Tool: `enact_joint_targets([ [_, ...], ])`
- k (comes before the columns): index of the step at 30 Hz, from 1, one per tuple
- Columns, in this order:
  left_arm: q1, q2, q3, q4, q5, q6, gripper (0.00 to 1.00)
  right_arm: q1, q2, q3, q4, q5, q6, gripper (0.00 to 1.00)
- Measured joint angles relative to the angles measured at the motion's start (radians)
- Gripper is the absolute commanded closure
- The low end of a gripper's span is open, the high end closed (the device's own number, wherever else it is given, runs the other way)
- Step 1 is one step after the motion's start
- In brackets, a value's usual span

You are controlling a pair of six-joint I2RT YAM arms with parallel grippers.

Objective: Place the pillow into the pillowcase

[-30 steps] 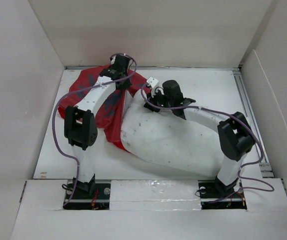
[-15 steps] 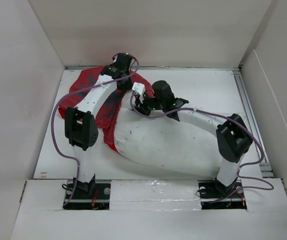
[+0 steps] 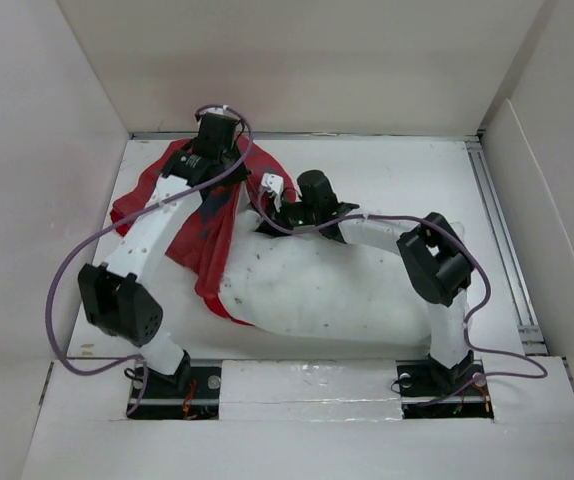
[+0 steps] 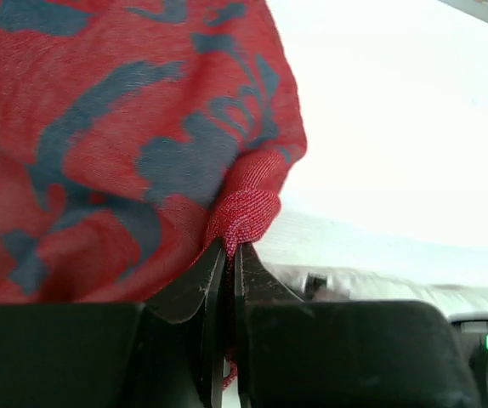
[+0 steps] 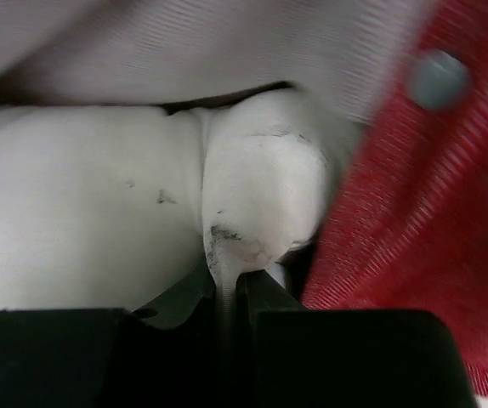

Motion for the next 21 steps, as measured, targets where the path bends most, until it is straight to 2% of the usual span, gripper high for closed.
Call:
enact_joint_targets([
  [4,-0.006,-0.127,-0.18,0.108,0.026,-0.028,1.0,-0.045,-0.004,-0.068,0.122,0.006,0.116,1.0],
  [8,-0.008,-0.18,-0.341,0.181,0.047,-0.046,1.0,-0.071,-0.008,-0.079,0.16,0.066,0.204,1.0],
  [10,-0.008,-0.18,-0.391,0.192,0.04,-0.052,1.0,-0.073,-0.019,-0.08,0.159,0.146,0.246,1.0],
  [14,-0.008,-0.19,-0.433,0.195,0.02,-0.065,1.0,-0.063,-0.061,-0.092,0.147,0.411,0.338,1.0],
  [18,-0.01,-0.226,-0.428,0.207,0.023,-0.067,1.0,-0.052,-0.076,-0.092,0.116,0.652,0.429,1.0],
  [21,-0.011,-0.24,-0.393,0.206,0.052,-0.059,1.0,-0.052,-0.079,-0.092,0.096,0.755,0.495,1.0],
])
